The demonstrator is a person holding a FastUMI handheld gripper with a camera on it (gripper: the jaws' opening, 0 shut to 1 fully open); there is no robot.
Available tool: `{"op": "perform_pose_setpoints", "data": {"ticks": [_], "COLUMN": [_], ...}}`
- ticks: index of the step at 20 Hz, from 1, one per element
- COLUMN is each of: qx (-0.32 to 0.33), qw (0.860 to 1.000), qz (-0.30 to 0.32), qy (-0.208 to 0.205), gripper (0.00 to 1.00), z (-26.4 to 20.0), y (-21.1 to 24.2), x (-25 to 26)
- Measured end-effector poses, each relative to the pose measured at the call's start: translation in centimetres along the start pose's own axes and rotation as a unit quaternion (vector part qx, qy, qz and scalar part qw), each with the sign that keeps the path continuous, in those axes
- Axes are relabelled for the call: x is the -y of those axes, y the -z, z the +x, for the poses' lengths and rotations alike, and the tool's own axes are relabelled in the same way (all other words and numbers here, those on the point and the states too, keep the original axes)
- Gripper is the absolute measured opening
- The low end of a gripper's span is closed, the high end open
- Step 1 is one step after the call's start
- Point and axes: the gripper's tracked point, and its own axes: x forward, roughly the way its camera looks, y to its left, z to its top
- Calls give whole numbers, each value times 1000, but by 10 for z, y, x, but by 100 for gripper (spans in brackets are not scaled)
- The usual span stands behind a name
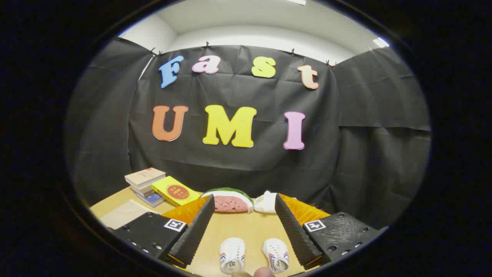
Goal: Open the storage box then place both shoes into the box .Put the left shoe in first, then the right shoe, with the right side of both shoes facing outward in a uniform manner.
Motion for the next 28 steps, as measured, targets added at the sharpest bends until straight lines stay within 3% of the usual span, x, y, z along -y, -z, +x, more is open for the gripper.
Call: {"op": "perform_pose_setpoints", "data": {"ticks": [12, 28], "qx": [15, -12], "qw": [1000, 997], "qz": [-12, 10], "qy": [-15, -80], "gripper": [95, 95], "z": [-7, -21], "y": [-5, 20], "x": [-24, -67]}}
